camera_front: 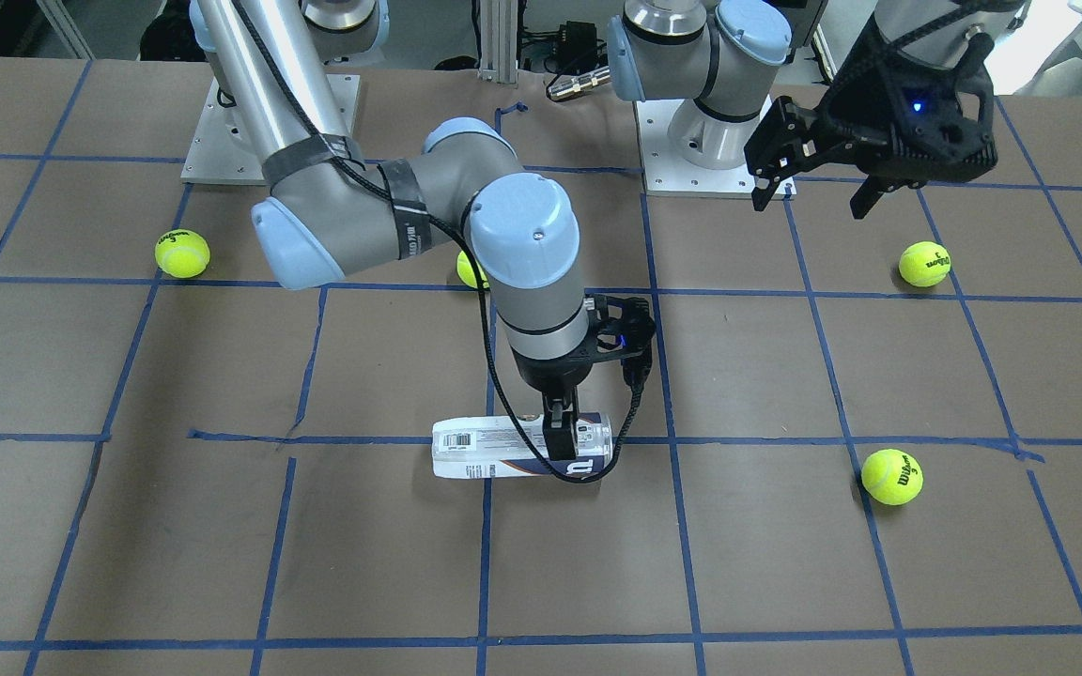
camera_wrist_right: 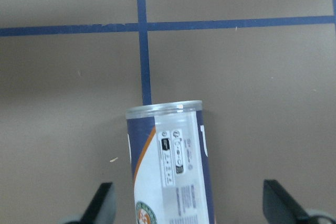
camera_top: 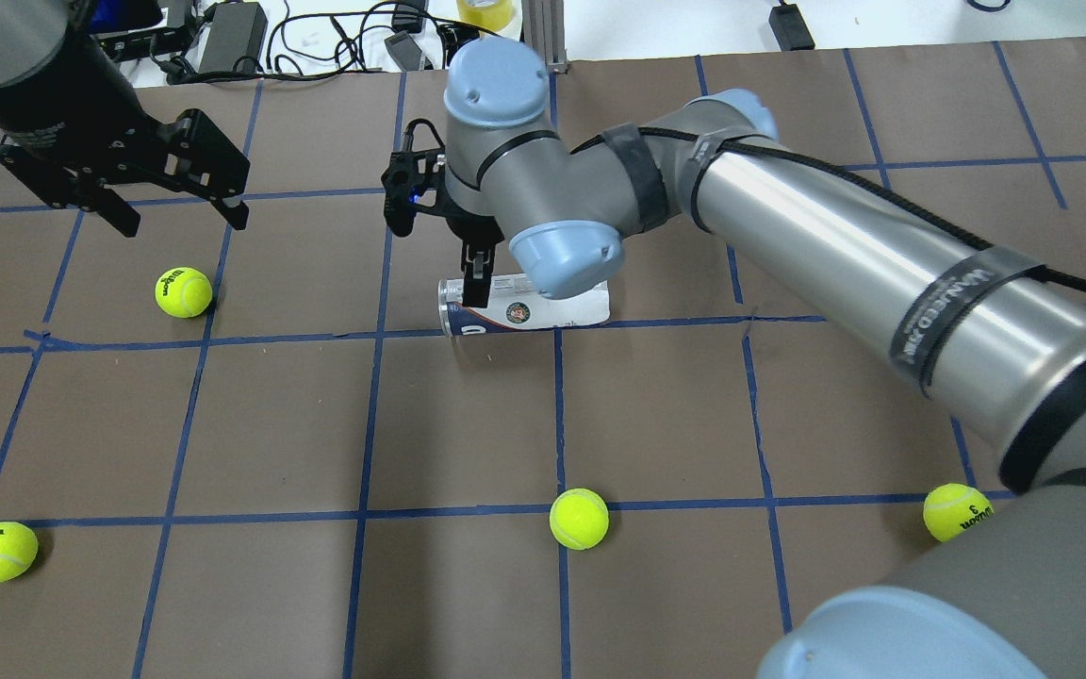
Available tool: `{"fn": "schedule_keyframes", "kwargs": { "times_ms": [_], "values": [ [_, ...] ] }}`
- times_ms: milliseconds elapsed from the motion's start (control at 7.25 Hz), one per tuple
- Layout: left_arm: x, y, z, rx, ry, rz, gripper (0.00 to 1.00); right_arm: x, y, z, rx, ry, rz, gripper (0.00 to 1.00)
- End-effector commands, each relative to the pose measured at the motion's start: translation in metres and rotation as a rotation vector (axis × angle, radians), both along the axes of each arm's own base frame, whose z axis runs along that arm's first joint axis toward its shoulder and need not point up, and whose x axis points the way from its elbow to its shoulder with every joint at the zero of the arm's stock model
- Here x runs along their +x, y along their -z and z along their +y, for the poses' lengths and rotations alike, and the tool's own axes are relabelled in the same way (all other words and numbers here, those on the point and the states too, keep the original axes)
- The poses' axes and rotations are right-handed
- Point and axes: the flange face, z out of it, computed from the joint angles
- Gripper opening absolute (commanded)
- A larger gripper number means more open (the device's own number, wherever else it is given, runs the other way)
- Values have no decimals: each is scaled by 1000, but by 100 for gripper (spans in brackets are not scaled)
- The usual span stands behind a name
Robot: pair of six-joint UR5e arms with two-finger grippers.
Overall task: Lift up tennis ball bucket
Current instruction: 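Lay the can on its side and open the right gripper, lifting away, then move the left gripper to the can's open end while the right arm withdraws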
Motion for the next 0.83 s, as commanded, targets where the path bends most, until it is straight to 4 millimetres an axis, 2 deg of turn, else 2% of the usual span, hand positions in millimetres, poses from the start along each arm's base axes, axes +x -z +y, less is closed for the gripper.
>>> {"fn": "schedule_keyframes", "kwargs": {
  "times_ms": [0, 138, 276, 414, 552, 690],
  "values": [
    [4, 70, -23, -4, -13, 46, 100, -118, -18, -48, 81, 190, -7, 100],
    [1, 116, -29, 20, -17, 89, 100, -162, -28, -60, 96, 270, 0, 100],
    [-8, 155, -36, 45, -21, 188, 100, -200, -29, -67, 168, 357, 8, 100],
    [-8, 183, -51, 63, -23, 216, 100, -218, -50, -61, 201, 483, 7, 100],
    [-20, 211, -63, 85, -36, 362, 100, -218, -79, -48, 191, 586, 15, 100],
    [-30, 234, -73, 115, -46, 494, 100, -220, -85, -38, 222, 689, 39, 100]
  ]
}}
